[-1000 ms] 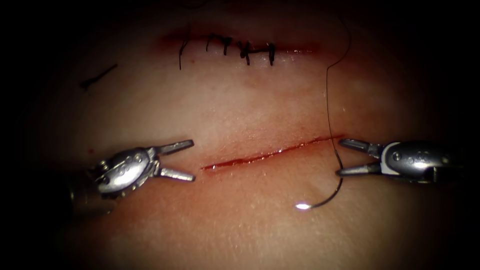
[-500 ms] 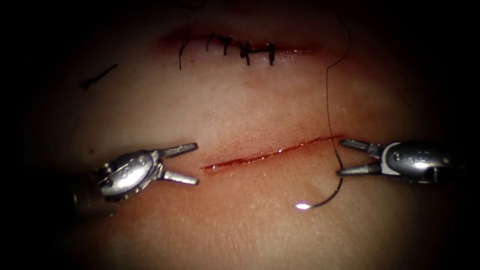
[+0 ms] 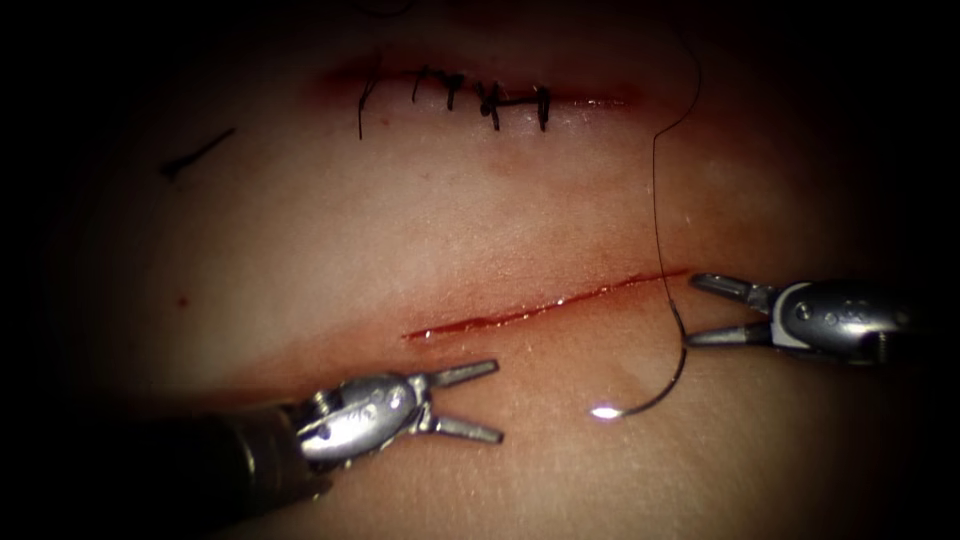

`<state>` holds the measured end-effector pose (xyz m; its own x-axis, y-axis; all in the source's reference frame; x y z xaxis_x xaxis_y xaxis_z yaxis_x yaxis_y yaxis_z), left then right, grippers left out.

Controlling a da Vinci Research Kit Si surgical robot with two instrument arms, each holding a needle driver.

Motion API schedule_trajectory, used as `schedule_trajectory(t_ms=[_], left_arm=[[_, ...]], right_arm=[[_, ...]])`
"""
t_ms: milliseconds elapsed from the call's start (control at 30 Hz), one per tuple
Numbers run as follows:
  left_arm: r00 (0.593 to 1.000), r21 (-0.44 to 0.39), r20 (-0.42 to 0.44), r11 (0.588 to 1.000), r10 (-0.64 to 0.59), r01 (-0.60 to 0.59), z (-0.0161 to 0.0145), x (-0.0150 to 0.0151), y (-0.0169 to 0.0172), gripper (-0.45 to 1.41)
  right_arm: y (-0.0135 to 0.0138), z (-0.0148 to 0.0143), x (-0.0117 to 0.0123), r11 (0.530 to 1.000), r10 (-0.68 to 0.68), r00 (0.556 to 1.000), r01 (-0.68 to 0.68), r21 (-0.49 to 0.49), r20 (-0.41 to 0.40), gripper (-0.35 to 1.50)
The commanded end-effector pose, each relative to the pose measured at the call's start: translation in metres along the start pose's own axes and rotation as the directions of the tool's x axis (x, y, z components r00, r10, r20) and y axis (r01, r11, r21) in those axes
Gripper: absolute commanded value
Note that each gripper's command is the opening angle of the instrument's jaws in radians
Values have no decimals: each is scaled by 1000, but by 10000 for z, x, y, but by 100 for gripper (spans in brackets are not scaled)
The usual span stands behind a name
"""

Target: Wound Closure

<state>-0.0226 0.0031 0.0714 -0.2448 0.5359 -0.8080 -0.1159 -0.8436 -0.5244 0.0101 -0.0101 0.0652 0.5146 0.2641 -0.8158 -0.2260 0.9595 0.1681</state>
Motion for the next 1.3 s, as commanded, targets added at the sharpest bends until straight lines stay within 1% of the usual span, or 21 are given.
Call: schedule_trajectory(t_ms=[33,100,200,333,767,1000,1300], left_arm=[[1000,3,12,1000,-13,13,13,-4,5,61],[998,15,51,999,-40,39,24,0,10,58],[993,40,105,998,-62,58,40,3,14,58],[985,70,157,996,-72,61,56,2,13,58],[965,106,248,992,-89,64,93,-8,12,58],[958,97,273,993,-85,60,117,-23,5,58],[952,82,296,995,-74,52,127,-41,0,56]], right_arm=[[-6,6,-1,1000,5,1000,-5,1,-2,46],[-7,4,2,1000,6,1000,-6,0,-1,46],[-7,3,4,1000,9,1000,-9,-2,-2,46],[-8,3,5,1000,10,1000,-10,-4,-4,46],[-8,3,5,1000,10,1000,-10,-5,-4,46],[-10,7,6,1000,11,1000,-11,-10,-5,47],[-11,9,7,1000,11,1000,-11,-10,-2,49]])
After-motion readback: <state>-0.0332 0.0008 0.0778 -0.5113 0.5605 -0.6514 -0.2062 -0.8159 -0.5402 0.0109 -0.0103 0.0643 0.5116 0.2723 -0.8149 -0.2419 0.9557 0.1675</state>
